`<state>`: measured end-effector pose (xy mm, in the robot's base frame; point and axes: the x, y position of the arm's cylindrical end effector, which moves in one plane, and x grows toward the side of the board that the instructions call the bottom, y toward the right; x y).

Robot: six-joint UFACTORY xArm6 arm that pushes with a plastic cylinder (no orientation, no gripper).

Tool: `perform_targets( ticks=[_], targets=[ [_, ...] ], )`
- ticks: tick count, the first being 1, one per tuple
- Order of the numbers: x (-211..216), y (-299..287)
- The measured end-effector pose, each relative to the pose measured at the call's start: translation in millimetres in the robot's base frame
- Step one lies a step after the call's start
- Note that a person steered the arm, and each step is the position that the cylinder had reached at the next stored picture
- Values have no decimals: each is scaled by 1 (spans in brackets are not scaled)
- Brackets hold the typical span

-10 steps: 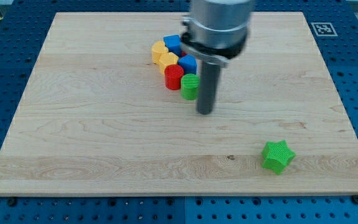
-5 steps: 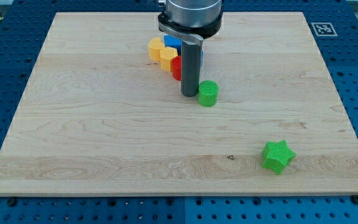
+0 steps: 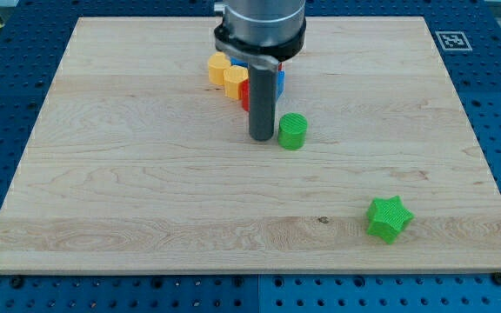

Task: Move the green circle towards the bottom

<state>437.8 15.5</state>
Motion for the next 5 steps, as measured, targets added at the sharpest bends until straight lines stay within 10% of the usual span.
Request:
perform_targets(
  ticks=[2, 5],
  targets=[
    [-28, 38],
    [62, 66]
  ],
)
